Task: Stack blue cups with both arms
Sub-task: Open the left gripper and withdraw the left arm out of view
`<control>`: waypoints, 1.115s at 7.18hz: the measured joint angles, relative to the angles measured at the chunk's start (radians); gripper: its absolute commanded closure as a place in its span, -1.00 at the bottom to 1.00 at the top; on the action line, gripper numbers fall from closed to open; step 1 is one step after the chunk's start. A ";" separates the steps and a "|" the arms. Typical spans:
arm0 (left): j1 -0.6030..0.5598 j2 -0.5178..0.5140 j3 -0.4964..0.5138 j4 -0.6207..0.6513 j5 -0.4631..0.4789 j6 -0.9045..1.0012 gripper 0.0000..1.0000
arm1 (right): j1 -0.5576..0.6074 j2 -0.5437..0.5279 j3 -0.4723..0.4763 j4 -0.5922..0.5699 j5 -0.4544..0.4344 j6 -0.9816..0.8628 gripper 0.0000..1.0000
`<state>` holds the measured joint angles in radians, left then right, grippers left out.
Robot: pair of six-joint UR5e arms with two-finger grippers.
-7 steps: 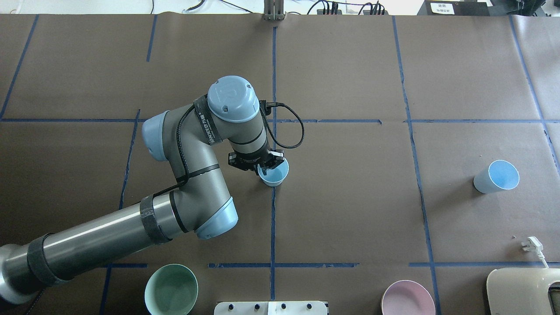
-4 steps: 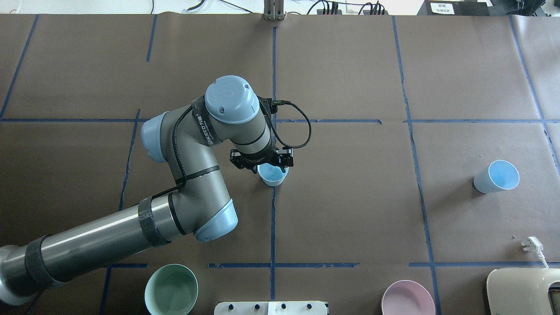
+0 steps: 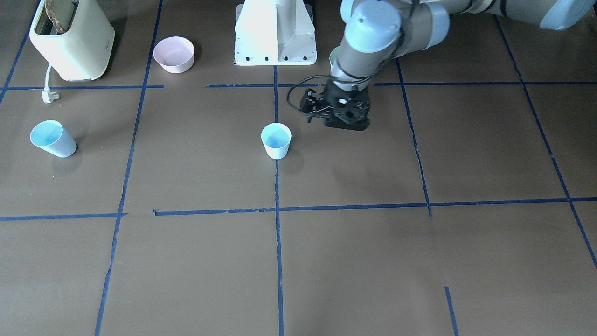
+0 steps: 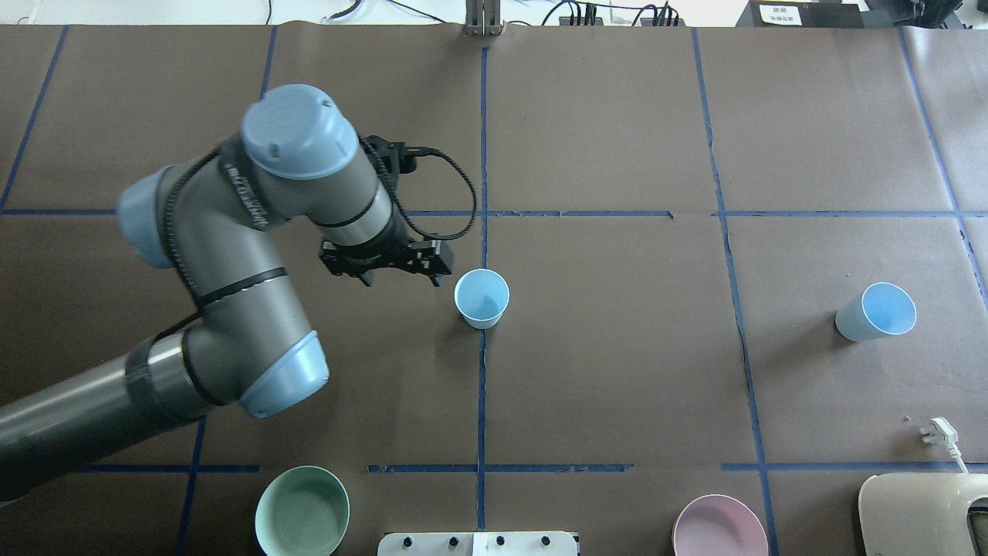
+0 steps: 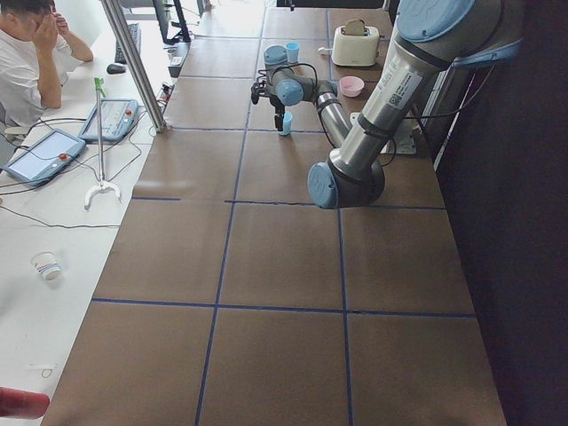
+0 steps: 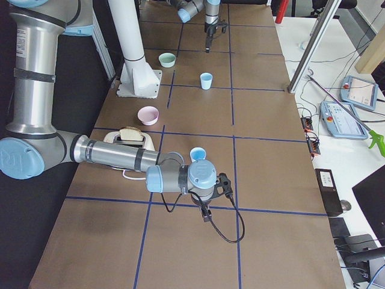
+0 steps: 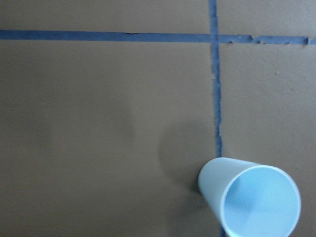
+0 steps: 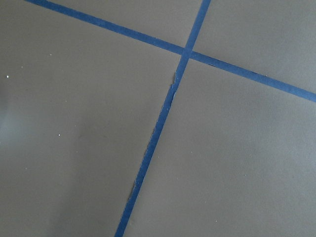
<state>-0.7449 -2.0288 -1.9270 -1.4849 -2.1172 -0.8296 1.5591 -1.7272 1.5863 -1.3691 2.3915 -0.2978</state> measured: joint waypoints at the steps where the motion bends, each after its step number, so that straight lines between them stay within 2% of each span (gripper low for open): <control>1: -0.100 0.093 -0.037 0.037 -0.040 0.192 -1.00 | -0.003 0.001 0.000 0.002 0.000 0.003 -1.00; 3: -0.348 0.269 -0.016 0.071 -0.099 0.632 -1.00 | -0.014 0.006 0.005 0.004 0.000 0.029 -1.00; 5: -0.621 0.364 0.121 0.078 -0.125 0.972 -1.00 | -0.032 0.022 0.015 0.006 -0.002 0.079 -1.00; 7: -0.798 0.464 0.213 0.056 -0.183 1.086 -1.00 | -0.061 0.029 0.058 0.006 -0.002 0.185 -1.00; 8: -0.827 0.496 0.223 0.037 -0.206 1.087 -1.00 | -0.098 0.027 0.094 0.018 -0.002 0.297 -1.00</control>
<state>-1.5720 -1.5328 -1.7038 -1.4474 -2.3232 0.2576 1.4616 -1.7002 1.6800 -1.3510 2.3891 -0.0005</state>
